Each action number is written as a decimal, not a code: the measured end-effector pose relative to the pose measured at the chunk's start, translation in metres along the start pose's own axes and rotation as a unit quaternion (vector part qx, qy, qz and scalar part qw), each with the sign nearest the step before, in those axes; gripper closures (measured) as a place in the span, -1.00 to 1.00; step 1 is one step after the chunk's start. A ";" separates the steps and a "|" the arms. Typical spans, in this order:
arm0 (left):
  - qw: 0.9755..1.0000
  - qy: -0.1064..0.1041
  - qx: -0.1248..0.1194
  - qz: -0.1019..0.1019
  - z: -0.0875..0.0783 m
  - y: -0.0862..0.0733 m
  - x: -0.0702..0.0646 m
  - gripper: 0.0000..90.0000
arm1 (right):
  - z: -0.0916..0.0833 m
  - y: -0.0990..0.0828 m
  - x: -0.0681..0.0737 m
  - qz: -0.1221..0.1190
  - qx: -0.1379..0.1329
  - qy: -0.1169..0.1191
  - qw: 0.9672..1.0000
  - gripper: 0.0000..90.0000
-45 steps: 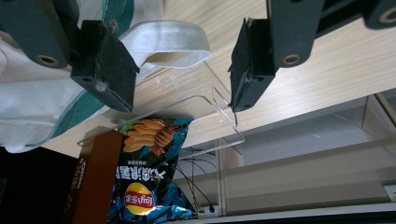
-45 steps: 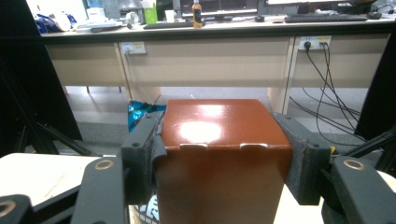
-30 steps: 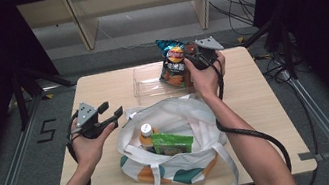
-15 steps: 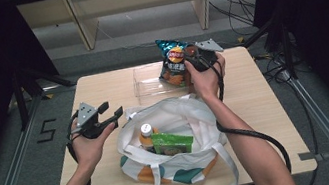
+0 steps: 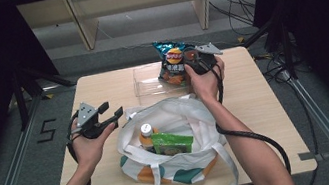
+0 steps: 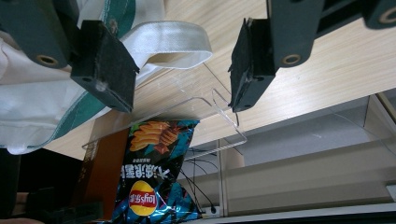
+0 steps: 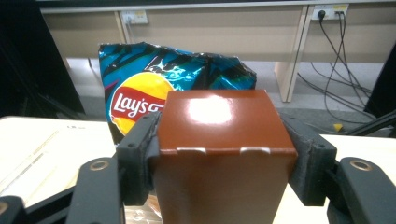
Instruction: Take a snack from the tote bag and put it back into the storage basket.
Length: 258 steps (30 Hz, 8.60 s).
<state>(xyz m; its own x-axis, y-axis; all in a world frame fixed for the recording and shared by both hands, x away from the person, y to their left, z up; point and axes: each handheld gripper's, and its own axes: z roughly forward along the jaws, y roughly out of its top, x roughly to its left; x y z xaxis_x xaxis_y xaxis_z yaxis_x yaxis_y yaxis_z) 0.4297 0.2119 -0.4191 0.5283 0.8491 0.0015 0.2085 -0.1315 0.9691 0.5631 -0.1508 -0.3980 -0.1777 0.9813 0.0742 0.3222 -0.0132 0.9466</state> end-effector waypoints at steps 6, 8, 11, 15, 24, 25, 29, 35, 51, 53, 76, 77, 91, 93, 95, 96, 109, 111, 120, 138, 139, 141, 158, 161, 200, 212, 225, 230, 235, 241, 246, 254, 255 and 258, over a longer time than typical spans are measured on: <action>1.000 -0.001 0.002 0.000 0.000 0.000 0.000 -0.11 | 0.000 0.003 0.001 -0.010 0.010 0.004 1.000 -0.30; 1.000 -0.001 0.001 0.000 0.000 0.000 0.000 -0.11 | 0.000 0.004 0.002 -0.007 0.010 0.006 1.000 -0.36; 1.000 -0.001 0.001 -0.001 0.000 0.000 0.000 -0.11 | -0.004 0.006 0.004 -0.006 0.009 0.012 1.000 -0.41; 1.000 -0.002 0.001 0.001 0.000 0.000 0.000 -0.11 | -0.011 0.013 0.004 -0.011 -0.001 0.020 1.000 -0.43; 1.000 -0.002 -0.001 -0.002 0.000 0.001 -0.001 -0.11 | -0.032 0.024 0.002 -0.032 -0.020 0.043 0.998 -0.41; 1.000 -0.002 -0.001 -0.002 0.000 0.000 -0.001 -0.11 | -0.035 0.024 0.003 -0.015 -0.013 0.043 0.999 -0.40; 1.000 -0.001 -0.001 -0.002 0.000 0.001 -0.001 -0.12 | -0.043 0.027 0.001 -0.011 -0.014 0.055 0.998 -0.37; 1.000 0.000 -0.001 -0.004 -0.001 0.000 -0.001 -0.12 | -0.055 0.027 -0.005 -0.013 -0.016 0.064 0.998 -0.35; 1.000 -0.001 0.003 0.001 0.000 0.000 -0.001 -0.12 | -0.093 0.015 -0.006 -0.024 0.013 0.117 0.993 0.06; 1.000 0.000 0.001 -0.001 0.000 0.000 -0.001 -0.12 | -0.098 0.012 -0.006 -0.033 0.010 0.126 0.991 0.13; 1.000 -0.002 0.004 -0.004 0.000 -0.004 0.000 -0.12 | -0.145 -0.013 -0.004 -0.069 0.032 0.215 0.974 0.49; 1.000 -0.002 0.002 -0.003 0.000 -0.003 0.000 -0.12 | -0.147 -0.014 -0.002 -0.056 0.040 0.217 0.974 0.49; 1.000 -0.004 0.006 0.003 0.004 -0.003 -0.002 -0.12 | -0.157 -0.016 -0.003 -0.075 0.037 0.240 0.967 0.44; 1.000 -0.003 0.005 0.001 0.003 -0.003 -0.002 -0.12 | -0.157 -0.015 -0.003 -0.074 0.037 0.251 0.964 0.41; 1.000 -0.003 0.005 -0.001 0.003 -0.003 -0.001 -0.12 | -0.159 -0.016 -0.001 -0.070 0.050 0.259 0.962 0.39; 1.000 -0.004 0.005 -0.001 0.004 -0.003 0.000 -0.12 | -0.159 -0.017 0.000 -0.073 0.046 0.271 0.959 0.38; 1.000 0.002 0.007 0.000 0.000 -0.002 -0.002 -0.12 | -0.169 -0.039 0.012 -0.090 0.094 0.351 0.927 0.39; 1.000 0.000 0.007 0.000 0.001 -0.002 -0.002 -0.12 | -0.171 -0.043 0.016 -0.096 0.099 0.363 0.921 0.39; 1.000 -0.001 0.004 0.001 -0.001 -0.001 -0.002 -0.12 | -0.179 -0.050 0.032 -0.116 0.115 0.401 0.902 0.38; 1.000 -0.002 0.004 0.003 -0.001 0.000 -0.003 -0.13 | -0.178 -0.064 0.041 -0.127 0.140 0.434 0.881 0.30; 1.000 -0.003 0.004 0.003 -0.001 -0.001 -0.003 -0.13 | -0.179 -0.064 0.041 -0.135 0.141 0.426 0.884 0.30; 1.000 -0.003 0.003 0.003 -0.001 0.000 -0.003 -0.13 | -0.179 -0.065 0.042 -0.132 0.149 0.422 0.884 0.30; 1.000 -0.003 0.005 0.003 0.000 -0.001 -0.004 -0.15 | -0.175 -0.079 0.043 -0.179 0.173 0.421 0.872 0.75; 1.000 -0.007 0.000 0.006 0.001 -0.001 -0.003 -0.15 | -0.174 -0.077 0.040 -0.198 0.155 0.413 0.875 0.91; 1.000 -0.003 0.003 -0.001 0.001 -0.001 -0.004 -0.15 | -0.188 -0.015 0.019 -0.185 0.063 0.377 0.906 1.00; 1.000 -0.003 0.002 -0.001 0.001 0.000 -0.004 -0.15 | -0.187 0.001 0.016 -0.179 0.048 0.371 0.910 1.00; 1.000 -0.002 0.003 -0.002 0.000 0.000 -0.003 -0.15 | -0.182 0.009 0.011 -0.175 0.020 0.367 0.913 1.00; 1.000 -0.003 0.002 -0.002 0.000 0.000 -0.003 -0.15 | -0.181 0.015 0.011 -0.173 0.019 0.363 0.915 1.00; 1.000 -0.003 0.002 -0.002 0.000 0.000 -0.003 -0.15 | -0.182 0.019 0.010 -0.170 0.017 0.359 0.918 1.00; 1.000 -0.003 0.001 -0.003 0.000 0.000 -0.004 -0.15 | -0.180 0.025 0.009 -0.172 -0.001 0.355 0.919 1.00; 1.000 -0.002 0.001 -0.004 0.000 0.000 -0.003 -0.15 | -0.180 0.027 0.009 -0.157 0.003 0.363 0.918 1.00; 1.000 -0.003 0.001 -0.002 0.000 0.000 -0.003 -0.15 | -0.177 0.032 0.007 -0.160 -0.011 0.354 0.922 1.00; 1.000 -0.003 0.001 -0.002 0.000 0.000 -0.003 -0.15 | -0.177 0.032 0.007 -0.161 -0.015 0.352 0.922 1.00; 1.000 -0.003 0.001 -0.002 0.000 0.000 -0.003 -0.15 | -0.175 0.033 0.008 -0.158 -0.016 0.359 0.920 1.00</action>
<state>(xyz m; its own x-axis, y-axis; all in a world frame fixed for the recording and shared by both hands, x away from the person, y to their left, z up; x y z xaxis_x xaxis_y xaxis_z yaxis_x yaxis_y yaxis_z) 0.4281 0.2092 -0.4188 0.5320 0.8468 -0.0038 0.2115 -0.1285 0.9689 0.4095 -0.1771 -0.3113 -0.8296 0.5576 -0.0284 0.1235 0.2329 0.9646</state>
